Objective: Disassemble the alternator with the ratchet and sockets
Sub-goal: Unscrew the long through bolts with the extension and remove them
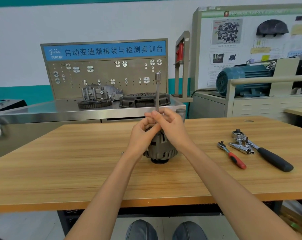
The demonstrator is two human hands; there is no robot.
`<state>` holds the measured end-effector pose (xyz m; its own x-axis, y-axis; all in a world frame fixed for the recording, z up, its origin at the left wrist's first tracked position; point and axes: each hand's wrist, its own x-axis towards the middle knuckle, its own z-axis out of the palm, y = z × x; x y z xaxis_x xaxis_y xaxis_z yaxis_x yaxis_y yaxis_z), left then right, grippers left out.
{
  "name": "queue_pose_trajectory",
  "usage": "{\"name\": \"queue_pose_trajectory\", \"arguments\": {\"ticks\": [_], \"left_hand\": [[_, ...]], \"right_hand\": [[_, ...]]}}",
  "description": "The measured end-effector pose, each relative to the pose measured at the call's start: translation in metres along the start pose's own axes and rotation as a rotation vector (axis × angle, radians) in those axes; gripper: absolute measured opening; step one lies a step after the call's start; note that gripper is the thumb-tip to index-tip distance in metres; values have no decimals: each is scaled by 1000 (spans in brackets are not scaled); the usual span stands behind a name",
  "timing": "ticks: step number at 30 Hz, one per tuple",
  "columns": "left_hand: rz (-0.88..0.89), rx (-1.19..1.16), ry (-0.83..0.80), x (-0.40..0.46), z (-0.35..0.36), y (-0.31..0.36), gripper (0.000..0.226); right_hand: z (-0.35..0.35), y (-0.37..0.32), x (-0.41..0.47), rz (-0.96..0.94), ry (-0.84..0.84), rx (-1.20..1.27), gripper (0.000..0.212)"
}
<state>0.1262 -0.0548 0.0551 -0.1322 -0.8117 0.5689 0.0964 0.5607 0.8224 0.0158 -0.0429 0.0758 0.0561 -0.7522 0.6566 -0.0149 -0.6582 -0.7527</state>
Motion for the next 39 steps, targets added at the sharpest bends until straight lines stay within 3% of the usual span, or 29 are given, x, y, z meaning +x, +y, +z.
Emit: {"name": "queue_pose_trajectory", "arguments": {"ticks": [6,11,15,26,31,35,39], "left_hand": [[14,-29,-72,-2,-6,4,16],[10,23,-10,0,-2,2,9],[-10,28,17,0,1,-1,7],[2,2,-92,-1,-6,4,16],[-8,38,-1,2,2,4,4],[-16,34,-3,1,2,3,11],[0,-14,-50,-1,-4,4,15]], "right_hand": [[-3,-1,-1,-3,-25,-38,28],[0,-2,0,60,-19,12,26],[0,-2,0,39,-2,36,6],[-2,-3,1,12,-5,5,24],[1,-2,0,53,26,42,19],[0,-1,1,47,22,8,12],[-1,-3,0,6,0,6,18]]}}
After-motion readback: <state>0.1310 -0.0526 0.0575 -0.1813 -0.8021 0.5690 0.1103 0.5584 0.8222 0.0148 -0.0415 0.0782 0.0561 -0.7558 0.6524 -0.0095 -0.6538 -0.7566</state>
